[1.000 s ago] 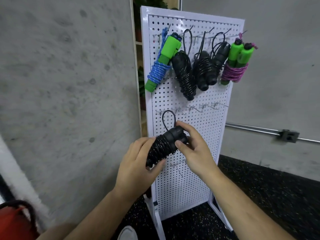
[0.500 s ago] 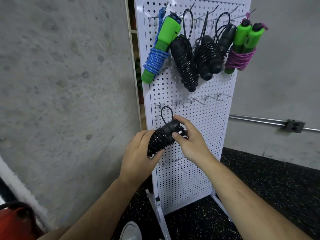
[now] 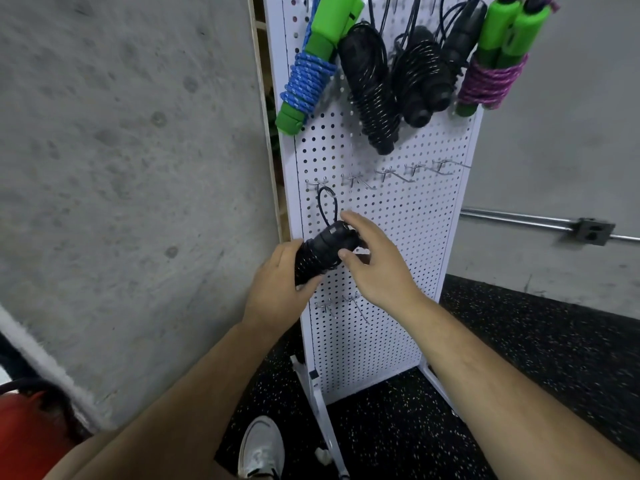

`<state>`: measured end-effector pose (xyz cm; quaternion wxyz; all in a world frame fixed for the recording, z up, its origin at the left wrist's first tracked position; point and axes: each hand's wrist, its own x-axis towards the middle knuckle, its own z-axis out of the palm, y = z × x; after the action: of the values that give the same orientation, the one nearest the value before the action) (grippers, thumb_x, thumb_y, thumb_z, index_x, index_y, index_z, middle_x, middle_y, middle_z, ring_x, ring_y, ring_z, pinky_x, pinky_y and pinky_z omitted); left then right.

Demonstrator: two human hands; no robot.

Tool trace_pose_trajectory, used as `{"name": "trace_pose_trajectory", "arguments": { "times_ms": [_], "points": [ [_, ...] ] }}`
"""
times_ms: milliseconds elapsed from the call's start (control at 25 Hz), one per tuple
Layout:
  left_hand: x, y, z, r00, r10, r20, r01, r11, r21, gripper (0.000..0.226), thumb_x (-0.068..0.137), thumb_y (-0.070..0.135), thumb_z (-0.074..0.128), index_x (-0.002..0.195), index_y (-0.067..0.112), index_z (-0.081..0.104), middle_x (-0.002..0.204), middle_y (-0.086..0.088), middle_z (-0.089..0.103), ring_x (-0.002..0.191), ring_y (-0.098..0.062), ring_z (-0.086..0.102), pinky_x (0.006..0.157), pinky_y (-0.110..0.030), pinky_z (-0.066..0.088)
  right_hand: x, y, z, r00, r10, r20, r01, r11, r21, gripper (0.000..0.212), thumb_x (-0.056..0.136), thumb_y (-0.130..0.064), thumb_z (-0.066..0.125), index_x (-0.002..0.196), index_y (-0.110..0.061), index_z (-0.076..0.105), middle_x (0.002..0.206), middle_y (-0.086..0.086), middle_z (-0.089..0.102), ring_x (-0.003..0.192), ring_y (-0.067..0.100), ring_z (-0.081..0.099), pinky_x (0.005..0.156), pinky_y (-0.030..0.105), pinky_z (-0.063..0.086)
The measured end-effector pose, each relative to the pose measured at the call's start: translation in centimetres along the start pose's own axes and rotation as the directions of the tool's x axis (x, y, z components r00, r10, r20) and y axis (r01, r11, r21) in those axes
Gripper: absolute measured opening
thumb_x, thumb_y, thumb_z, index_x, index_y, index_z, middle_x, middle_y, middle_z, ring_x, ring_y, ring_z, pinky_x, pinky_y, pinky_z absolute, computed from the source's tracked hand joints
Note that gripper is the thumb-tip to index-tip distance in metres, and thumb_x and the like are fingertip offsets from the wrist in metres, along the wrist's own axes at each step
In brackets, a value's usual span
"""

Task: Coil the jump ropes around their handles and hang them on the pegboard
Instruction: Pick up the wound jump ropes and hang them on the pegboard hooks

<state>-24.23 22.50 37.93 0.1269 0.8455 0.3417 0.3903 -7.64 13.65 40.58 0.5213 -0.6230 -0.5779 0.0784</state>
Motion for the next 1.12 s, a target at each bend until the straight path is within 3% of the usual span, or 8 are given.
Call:
{"name": "trace_pose_trajectory", "arguments": {
  "times_ms": [160, 320, 520, 640, 760, 880, 1120],
  "points": [
    [-0.3, 0.4, -0.5, 0.996, 0.087, -0.005, -0.087, 0.996, 0.003, 0.067, 0.087, 0.033, 0.077, 0.144, 0.019, 0.045, 0.136, 0.005, 0.052, 0.12, -0.004, 0.046, 0.103, -0.024, 0.036, -1.7, 0.4, -0.7, 0.998, -0.056, -0.009, 0.055, 0.994, -0.1, 0.056, 0.1, -0.022, 0.058, 0.151, -0.036, 0.038, 0.159, -0.022, 0.025, 0.146, 0.0, 0.026, 0.115, 0.041, 0.04],
    [-1.2, 2.0, -0.3, 0.975, 0.222, -0.029, -0.216, 0.965, 0.147, 0.058, 0.094, 0.036, 0.066, 0.145, 0.017, 0.048, 0.144, 0.005, 0.049, 0.137, -0.012, 0.039, 0.116, -0.025, 0.026, -3.8, 0.3, -1.4, 0.994, -0.089, -0.058, 0.073, 0.969, -0.236, 0.042, 0.102, -0.031, 0.053, 0.144, -0.026, 0.049, 0.144, -0.014, 0.045, 0.135, 0.004, 0.036, 0.112, 0.035, 0.04],
    [-4.9, 4.4, 1.0, 0.938, 0.347, -0.017, -0.345, 0.936, 0.071, 0.045, 0.094, 0.022, 0.064, 0.136, 0.008, 0.056, 0.134, -0.004, 0.057, 0.126, -0.018, 0.047, 0.109, -0.033, 0.036, -7.1, 0.5, -2.2, 0.996, -0.088, 0.003, 0.084, 0.941, -0.326, 0.039, 0.103, -0.029, 0.05, 0.142, -0.022, 0.053, 0.137, -0.006, 0.056, 0.127, 0.009, 0.044, 0.105, 0.028, 0.041],
    [-8.2, 4.2, 3.5, 0.944, 0.318, 0.094, -0.327, 0.939, 0.108, 0.043, 0.096, 0.029, 0.053, 0.132, 0.008, 0.058, 0.129, -0.005, 0.06, 0.119, -0.02, 0.053, 0.101, -0.039, 0.045, -10.2, 2.6, -2.5, 0.998, -0.026, 0.065, 0.051, 0.907, -0.417, 0.039, 0.103, -0.03, 0.049, 0.141, -0.022, 0.053, 0.137, -0.003, 0.057, 0.127, 0.015, 0.047, 0.102, 0.036, 0.046],
    [-11.2, 3.8, 7.2, 0.923, 0.218, 0.318, -0.27, 0.954, 0.13, 0.048, 0.098, 0.036, 0.048, 0.137, 0.009, 0.055, 0.13, -0.006, 0.058, 0.119, -0.025, 0.054, 0.102, -0.043, 0.045, -14.4, 6.3, -2.2, 0.98, 0.099, 0.17, 0.006, 0.85, -0.527, 0.041, 0.101, -0.028, 0.05, 0.141, -0.019, 0.052, 0.135, 0.001, 0.057, 0.125, 0.022, 0.049, 0.097, 0.043, 0.05],
    [-14.5, 3.8, 11.1, 0.828, 0.162, 0.537, -0.263, 0.958, 0.116, 0.047, 0.099, 0.036, 0.052, 0.139, 0.012, 0.05, 0.131, -0.004, 0.053, 0.123, -0.024, 0.048, 0.106, -0.038, 0.037, -19.2, 10.2, -0.5, 0.926, 0.267, 0.266, -0.052, 0.788, -0.613, 0.045, 0.097, -0.026, 0.052, 0.141, -0.014, 0.05, 0.13, 0.008, 0.057, 0.12, 0.03, 0.051, 0.091, 0.046, 0.051],
    [-20.6, 3.2, 19.4, 0.62, 0.074, 0.781, -0.259, 0.959, 0.115, 0.052, 0.099, 0.041, 0.05, 0.144, 0.016, 0.044, 0.137, -0.006, 0.048, 0.127, -0.028, 0.045, 0.107, -0.044, 0.038, -27.9, 17.4, 0.3, 0.768, 0.584, 0.262, -0.295, 0.686, -0.665, 0.045, 0.1, -0.03, 0.044, 0.143, -0.016, 0.044, 0.134, 0.009, 0.051, 0.124, 0.031, 0.046, 0.094, 0.046, 0.048]
  ]
}}
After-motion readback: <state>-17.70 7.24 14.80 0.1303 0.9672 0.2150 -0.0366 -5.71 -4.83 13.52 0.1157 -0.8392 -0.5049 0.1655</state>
